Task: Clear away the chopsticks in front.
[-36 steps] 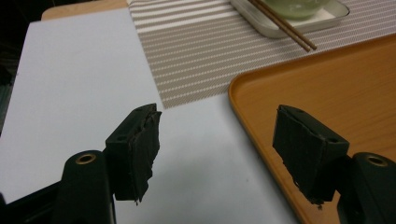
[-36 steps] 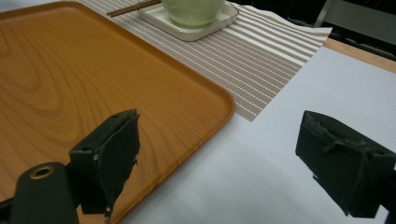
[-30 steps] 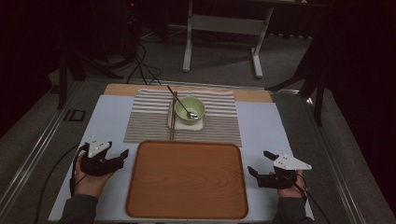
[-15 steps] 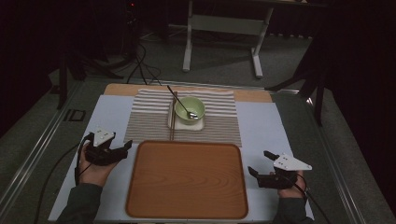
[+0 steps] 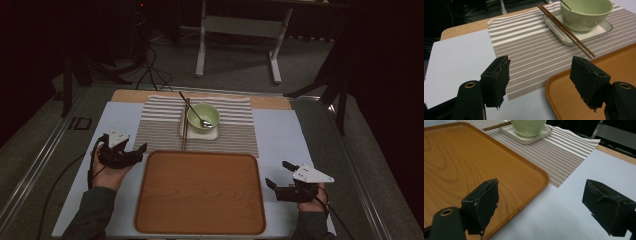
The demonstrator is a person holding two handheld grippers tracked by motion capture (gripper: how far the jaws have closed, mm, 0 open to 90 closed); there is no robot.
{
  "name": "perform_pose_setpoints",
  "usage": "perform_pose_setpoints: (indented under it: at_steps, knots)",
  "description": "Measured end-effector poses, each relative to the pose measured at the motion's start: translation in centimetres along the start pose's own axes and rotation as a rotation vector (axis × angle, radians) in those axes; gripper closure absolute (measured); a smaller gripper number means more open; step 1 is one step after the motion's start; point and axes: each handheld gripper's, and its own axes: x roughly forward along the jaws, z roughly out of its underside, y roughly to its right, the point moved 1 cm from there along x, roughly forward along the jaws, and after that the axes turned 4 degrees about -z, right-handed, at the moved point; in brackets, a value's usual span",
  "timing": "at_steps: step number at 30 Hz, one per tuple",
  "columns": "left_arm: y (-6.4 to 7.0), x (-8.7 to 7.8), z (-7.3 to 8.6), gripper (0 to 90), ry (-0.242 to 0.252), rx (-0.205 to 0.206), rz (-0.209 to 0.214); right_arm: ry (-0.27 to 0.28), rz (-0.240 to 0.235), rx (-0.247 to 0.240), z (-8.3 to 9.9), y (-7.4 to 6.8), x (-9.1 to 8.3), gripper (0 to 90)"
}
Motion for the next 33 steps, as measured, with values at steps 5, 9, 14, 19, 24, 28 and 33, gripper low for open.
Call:
perform_pose_setpoints:
  at_steps: [5,9,14,19,24,28,33]
  knots:
    - [0.3,0.6,-0.4,31.9,0.004,0.009,-0.005,0.001,-0.002,-0.002,0.0,-0.1,0.0,13.2]
    - [0.4,1.2,-0.7,32.0,0.001,0.009,-0.006,0.003,0.0,-0.001,0.0,0.0,-0.1,13.2]
    - [0.4,1.9,-1.3,32.0,0.003,0.008,-0.01,0.014,0.003,0.001,0.0,0.1,-0.3,13.2]
    - [0.6,2.4,-2.2,32.3,0.013,0.003,-0.015,0.018,0.003,0.002,-0.1,0.1,-0.3,13.2]
    - [1.0,2.8,-2.8,32.7,0.018,0.009,-0.011,0.019,0.003,0.002,-0.1,0.1,-0.3,13.2]
    - [1.5,3.5,-3.4,33.4,0.023,0.006,-0.003,0.021,0.004,0.004,-0.1,0.1,-0.4,13.2]
    - [2.2,4.4,-4.0,33.6,0.022,0.014,0.0,0.024,0.006,0.004,-0.1,0.1,-0.5,13.2]
